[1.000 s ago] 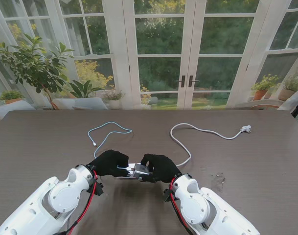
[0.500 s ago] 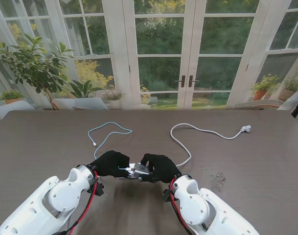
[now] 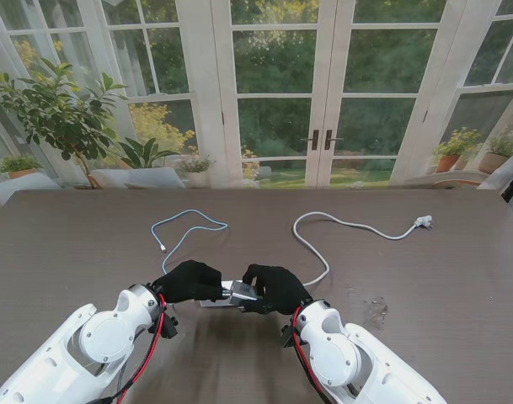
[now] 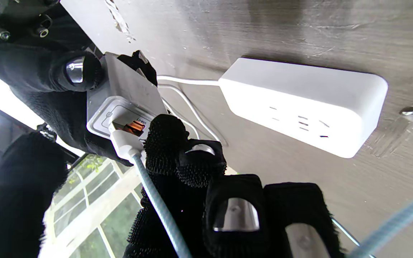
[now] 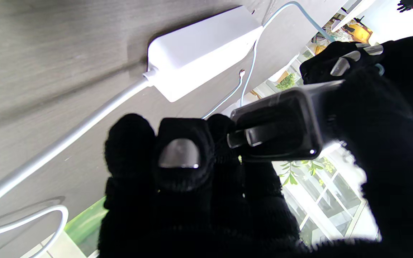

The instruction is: Set up the charging station

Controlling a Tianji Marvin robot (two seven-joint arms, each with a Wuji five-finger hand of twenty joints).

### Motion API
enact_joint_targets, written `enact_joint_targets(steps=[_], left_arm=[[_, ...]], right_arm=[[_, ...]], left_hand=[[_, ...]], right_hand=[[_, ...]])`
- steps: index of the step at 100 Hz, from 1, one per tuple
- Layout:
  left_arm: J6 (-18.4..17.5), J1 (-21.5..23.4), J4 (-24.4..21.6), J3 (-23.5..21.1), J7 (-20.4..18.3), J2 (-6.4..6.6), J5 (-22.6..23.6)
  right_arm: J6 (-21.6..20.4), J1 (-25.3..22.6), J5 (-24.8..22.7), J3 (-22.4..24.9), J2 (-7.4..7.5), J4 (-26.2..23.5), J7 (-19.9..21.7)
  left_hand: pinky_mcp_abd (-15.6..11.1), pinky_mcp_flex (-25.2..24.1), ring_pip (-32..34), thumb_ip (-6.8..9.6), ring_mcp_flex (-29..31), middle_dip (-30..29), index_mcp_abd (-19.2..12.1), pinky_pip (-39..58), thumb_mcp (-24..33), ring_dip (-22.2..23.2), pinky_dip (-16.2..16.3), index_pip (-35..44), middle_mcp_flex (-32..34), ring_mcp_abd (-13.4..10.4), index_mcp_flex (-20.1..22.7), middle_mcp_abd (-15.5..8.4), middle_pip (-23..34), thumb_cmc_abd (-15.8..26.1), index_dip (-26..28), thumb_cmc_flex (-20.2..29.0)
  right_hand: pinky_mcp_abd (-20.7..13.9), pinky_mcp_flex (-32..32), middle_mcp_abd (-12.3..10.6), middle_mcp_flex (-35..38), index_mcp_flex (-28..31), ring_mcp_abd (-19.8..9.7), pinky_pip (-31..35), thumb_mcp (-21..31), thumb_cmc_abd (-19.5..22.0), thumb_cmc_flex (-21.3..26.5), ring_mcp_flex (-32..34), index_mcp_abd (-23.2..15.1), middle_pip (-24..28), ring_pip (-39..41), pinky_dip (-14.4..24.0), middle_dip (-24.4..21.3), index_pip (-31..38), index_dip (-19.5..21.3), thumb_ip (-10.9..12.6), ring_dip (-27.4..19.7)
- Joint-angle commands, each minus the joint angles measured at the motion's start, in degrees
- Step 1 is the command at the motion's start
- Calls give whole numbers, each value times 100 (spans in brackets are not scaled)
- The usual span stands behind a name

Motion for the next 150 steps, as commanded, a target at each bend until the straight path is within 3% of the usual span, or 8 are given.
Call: enact_joint_targets(steps=[1,10,30,59,84,103,119,150], left_arm=[[-11,17,16,-25,-160,-11,-106],[-66,15,74,-41,-195,-22,-296],[-168,21,137,-70,-241,-24,-461],[-245,52,162,-122,-407,-13,-772],[-202,93,160,-205,-664,10,-1122],[-147,123,108,-240,-820,45,-1150],[-114,121,113,-240,-828,39,-1193],[-78,143,98,-239,-793,29,-1204]], right_arm=[[10,-30,-3,-2,-20,-83,93],[20,-27,1,-1,-19,-81,101],[51,-23,13,3,-22,-69,103],[92,-20,22,6,-24,-73,110],[118,-15,38,7,-25,-63,119],[133,-11,59,10,-28,-48,128],[141,-8,65,6,-29,-44,130],[138,-1,79,5,-33,-34,129]], left_hand=[[-1292,310,410,374,55,-104,268,1574,-1192,15,149,707,341,-627,438,283,108,697,441,360],[-1251,306,435,801,57,-115,249,1574,-1608,30,124,1110,359,-734,618,374,253,964,674,917],[-1231,300,469,1838,58,-190,274,1574,163,90,30,903,352,-998,587,377,257,788,693,1163],[-1236,286,404,2290,61,-70,308,1574,185,96,-115,509,339,-1130,542,378,97,765,490,871],[-1095,206,38,1597,62,126,277,1574,-2025,41,-758,360,234,-942,376,352,-237,830,705,1034],[-506,95,-670,1948,64,146,292,1308,-324,-100,-1439,224,52,-269,121,352,-452,92,774,1006],[-391,84,-686,1304,64,113,53,1272,1629,-86,-1457,728,59,-234,-174,371,-425,-1064,-17,1636],[-289,77,-690,622,63,-40,313,1262,1131,-94,-1460,322,115,-139,6,432,-559,-953,-283,2201]], right_hand=[[-75,44,-595,349,289,-142,241,945,640,719,205,-974,321,144,43,49,2151,393,373,-4254],[-75,44,-597,344,280,-105,241,943,646,722,196,-974,320,144,43,49,2153,395,374,-4253],[-75,44,-594,333,278,-124,242,929,653,723,188,-975,322,143,42,49,2155,394,376,-4254],[-79,41,-600,333,273,-126,240,922,664,723,191,-976,324,141,41,45,2157,394,379,-4255],[-80,39,-599,328,260,-117,239,912,674,723,185,-968,327,143,41,43,2156,393,379,-4254],[-79,38,-597,328,259,-121,239,910,675,722,192,-975,328,149,41,41,2157,395,380,-4253],[-79,38,-598,325,249,-120,239,906,679,722,184,-972,328,146,41,40,2159,398,381,-4255],[-78,37,-601,319,245,-114,239,898,684,726,182,-974,331,148,41,41,2160,399,384,-4255]])
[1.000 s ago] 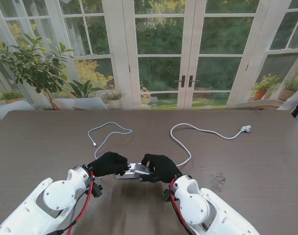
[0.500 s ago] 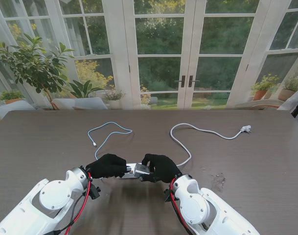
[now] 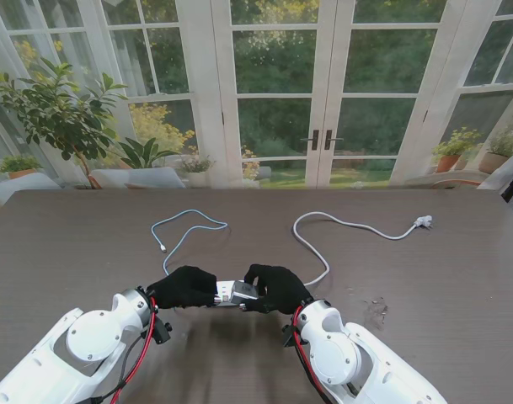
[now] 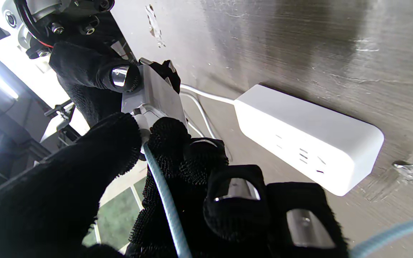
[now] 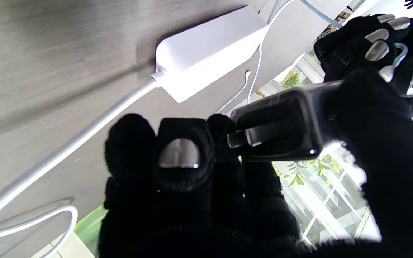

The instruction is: Set up the charging station

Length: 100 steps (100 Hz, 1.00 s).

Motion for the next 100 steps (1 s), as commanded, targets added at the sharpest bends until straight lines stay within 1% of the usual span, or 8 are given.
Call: enact_joint_targets(steps=[1,9,21,22,39,68,79,100], left_arm=[[31,29,-34,-4,-107,-20,-45],[55,36,-44,-10,-150,-15,-90],[157,42,-58,-22,-284,-7,-267],[165,42,-59,-22,-292,-7,-278],[348,53,-89,-43,-410,0,-393],[506,52,-112,-50,-470,-1,-450],[565,47,-96,-60,-445,-17,-499],[604,28,-66,-62,-485,-22,-601]], right_arm=[[0,-12,8,-6,-29,-34,81],[-10,-10,5,-6,-27,-31,86],[-24,-8,9,-9,-31,-18,75],[-27,-8,10,-9,-31,-16,73],[-125,-3,-41,-17,-32,31,19],[-406,25,-136,-27,-37,172,-98],[-526,38,-189,-29,-40,234,-164],[-749,77,-355,-56,-51,369,-348]], left_hand=[[-406,75,-20,-292,60,-50,241,1259,-17,-11,-40,29,153,-229,164,320,-87,-33,-42,346],[-337,69,-46,-522,59,-112,352,1233,-226,-14,-49,-134,130,-181,169,382,-169,151,-57,536],[-60,50,-120,-879,57,-202,471,1147,-525,-10,-73,-411,79,-44,132,430,-251,629,138,659],[-49,50,-123,-903,56,-205,477,1145,-518,-8,-72,-425,78,34,133,432,-251,651,151,653],[190,36,-135,-1098,55,-225,464,1114,56,20,-83,-345,24,145,-4,455,-262,757,472,396],[174,49,58,-1202,61,-150,520,1241,191,105,-39,-231,0,70,-73,443,-160,849,599,347],[117,58,245,-1233,59,-121,529,1331,224,172,-4,-216,-1,-45,-72,452,-109,897,641,330],[84,64,334,-1236,57,-107,516,1367,215,192,-3,-218,-3,-135,-77,446,-93,908,665,312]], right_hand=[[-78,37,-597,319,245,-114,239,897,685,724,183,-974,331,148,41,41,2160,399,383,-4255],[-81,36,-592,321,244,-121,239,897,681,725,188,-974,332,149,41,40,2160,399,383,-4256],[-88,34,-594,320,245,-132,239,899,678,729,193,-969,332,148,41,38,2161,398,384,-4258],[-88,33,-595,320,245,-128,239,898,681,727,191,-967,333,147,41,38,2161,398,383,-4258],[-93,38,-602,328,250,-136,245,911,667,719,201,-979,338,146,42,35,2165,396,382,-4260],[-118,71,-615,358,271,-161,253,948,634,704,234,-999,347,144,38,27,2178,389,377,-4265],[-131,73,-626,364,276,-188,250,974,617,688,240,-1019,349,133,34,22,2186,381,371,-4269],[-154,85,-655,372,277,-184,251,1015,590,657,253,-1054,357,128,29,15,2205,364,359,-4270]])
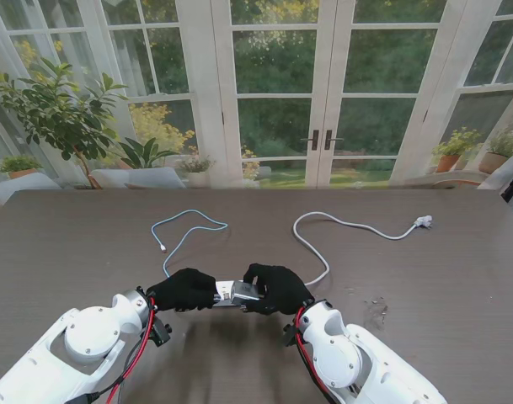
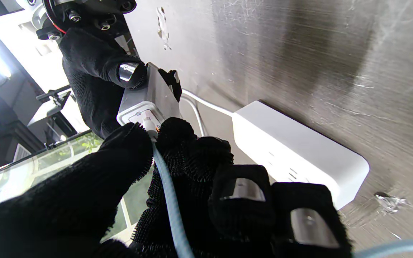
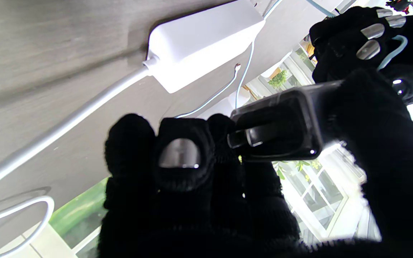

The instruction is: Set up the charging station

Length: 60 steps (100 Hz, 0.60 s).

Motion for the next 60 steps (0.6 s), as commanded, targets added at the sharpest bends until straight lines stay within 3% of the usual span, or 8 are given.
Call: enact_joint_targets(steps=[1,60], left_arm=[[24,2,1,-12,-139,-24,-28],[64,-35,68,-14,-188,-48,-267]], right_arm=[[-68,-2,-48,-21,-32,21,24],[-378,57,-614,-138,-75,236,-631]], left_hand=[[-269,80,360,-189,82,52,188,1368,300,59,47,266,54,-388,-4,197,107,215,144,-55],[-468,107,604,-164,83,52,174,1574,261,109,98,239,61,-620,9,163,118,220,151,-49]], right_hand=[[-155,83,-651,373,279,-170,250,1019,589,659,251,-1054,357,128,28,15,2206,362,359,-4270],[-222,126,-696,395,282,-242,244,1072,562,603,280,-1124,388,134,8,-13,2266,287,333,-4267]])
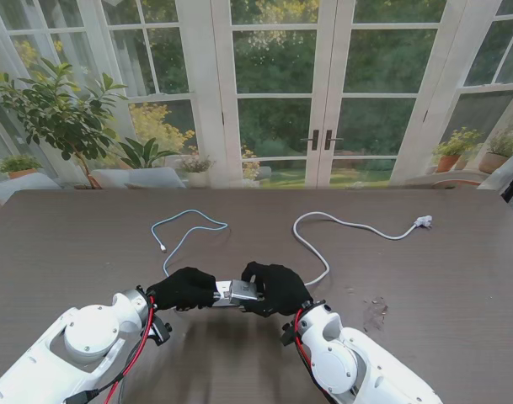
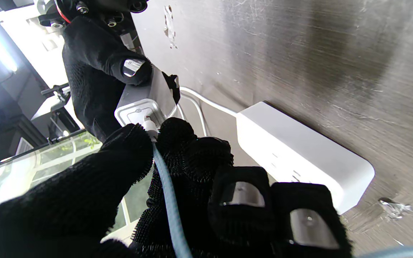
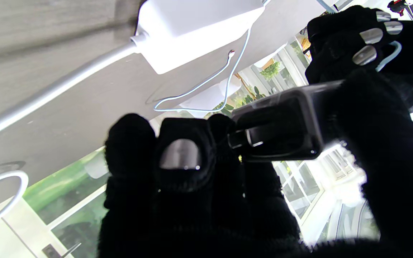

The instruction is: Set up the charging station

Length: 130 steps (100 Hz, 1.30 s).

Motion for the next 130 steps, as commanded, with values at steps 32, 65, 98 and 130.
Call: enact_joint_targets(steps=[32,65,98,130], left_arm=[[113,12,1,-21,-163,-42,-136],[128,-25,39,0,-210,-46,-223],[124,-55,72,4,-256,-40,-247],[120,-60,81,7,-294,-33,-261]], right_arm=[[-275,70,-325,-87,-48,216,-369],[-294,128,-641,-174,-48,318,-704],[-397,197,-982,-268,-23,407,-1016],[-481,258,-1159,-335,-4,488,-1173]], left_hand=[[-492,113,490,-151,83,48,173,1573,224,89,84,215,64,-640,21,150,86,201,118,-51],[-498,116,504,-134,82,36,174,1573,209,81,125,200,77,-640,41,153,78,199,118,-41],[-516,121,513,-126,82,34,180,1573,191,78,149,183,81,-657,44,144,77,204,122,-38],[-528,124,516,-123,82,33,166,1573,172,77,172,175,81,-670,35,144,77,201,124,-27]], right_hand=[[-244,80,-729,390,268,-249,239,1106,561,571,221,-1171,404,137,-3,-30,2300,264,325,-4268],[-257,89,-740,379,251,-266,242,1101,574,554,224,-1186,428,134,-11,-54,2332,235,319,-4277],[-304,113,-763,392,245,-323,236,1101,584,530,227,-1223,441,163,-28,-72,2342,223,316,-4271],[-342,127,-789,403,245,-341,235,1109,587,516,227,-1235,452,189,-46,-86,2358,211,313,-4268]])
